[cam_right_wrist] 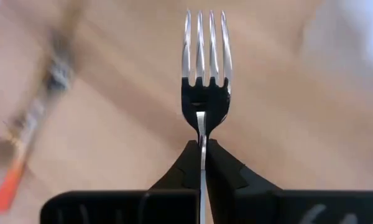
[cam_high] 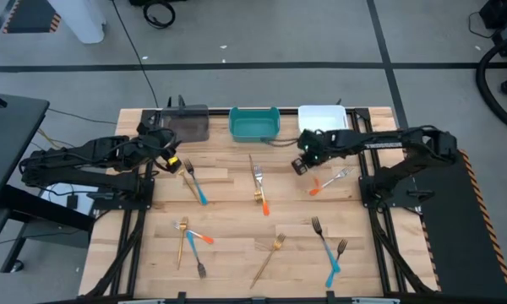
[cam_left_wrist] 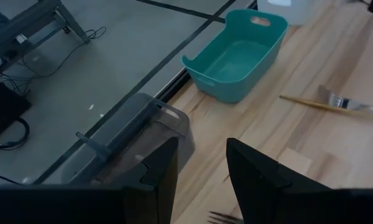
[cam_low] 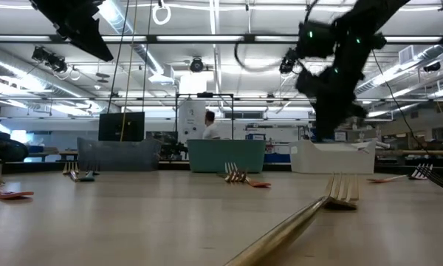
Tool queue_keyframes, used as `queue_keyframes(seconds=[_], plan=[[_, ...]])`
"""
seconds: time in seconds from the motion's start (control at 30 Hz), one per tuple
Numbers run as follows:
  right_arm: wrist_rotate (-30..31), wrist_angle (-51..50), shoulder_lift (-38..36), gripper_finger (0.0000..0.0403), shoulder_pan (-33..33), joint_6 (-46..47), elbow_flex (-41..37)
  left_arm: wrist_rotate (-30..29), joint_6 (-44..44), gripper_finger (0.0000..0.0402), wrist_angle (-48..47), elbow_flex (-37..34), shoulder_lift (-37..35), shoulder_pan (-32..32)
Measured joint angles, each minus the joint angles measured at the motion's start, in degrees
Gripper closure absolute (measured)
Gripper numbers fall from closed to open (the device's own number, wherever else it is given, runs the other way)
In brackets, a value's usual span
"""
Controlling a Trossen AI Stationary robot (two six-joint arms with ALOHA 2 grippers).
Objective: Sort silverware by color (type)
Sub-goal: Put the orange fork into the white bin
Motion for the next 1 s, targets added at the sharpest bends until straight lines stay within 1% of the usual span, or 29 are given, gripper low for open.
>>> queue_keyframes(seconds=[0.1,0.17,0.23,0.3,0.37,0.47,0.53,0.63,0.7,0.83,0.93,1.0], plan=[[6.49,0.35,-2.28,0.0392,-1.83,-8.08,3.78,-0.03,-4.48,0.0259,1.27,0.0,-0.01,0.0],[11.39,3.34,-4.08,0.0392,-3.53,-14.86,6.28,-0.02,-7.27,0.0259,1.55,0.02,0.01,0.01],[15.81,6.34,-5.41,0.0392,-5.6,-23.32,7.86,-0.02,-9.84,0.0259,1.83,0.02,0.0,0.02],[18.82,9.72,-6.12,0.0392,-8.06,-32.6,8.22,-0.03,-12.26,0.0259,2.37,0.02,0.01,0.0],[19.27,12.72,-6.5,0.0392,-10.94,-41.56,8.25,-0.04,-14.06,0.0259,3.08,0.02,0.01,0.0],[17.51,13.08,-5.53,0.0392,-15.38,-52.23,8.29,-0.16,-15.72,0.0259,5.03,0.02,-0.01,0.02],[15.58,11.88,-3.85,0.0392,-18.51,-55.22,8.27,-0.18,-16.33,0.0259,6.14,0.02,0.01,0.0],[9.62,9.13,-0.95,0.0392,-22.49,-56.36,8.27,-0.21,-16.34,0.0259,7.74,0.02,0.01,0.02],[8.06,6.15,1.32,0.0391,-23.93,-56.57,8.25,-0.23,-16.38,0.0259,9.09,0.02,0.03,0.01],[12.36,2.77,4.34,0.0385,-24.04,-58.35,8.25,-0.23,-16.35,0.0259,11.84,0.02,0.52,0.02],[12.96,2.47,5.67,0.037,-24.03,-59.08,8.25,-0.25,-15.92,0.0259,12.6,0.07,1.23,0.01],[12.66,2.49,6.31,0.0358,-23.88,-57.31,8.25,-0.01,-14.93,0.0259,12.41,0.04,1.83,0.02]])
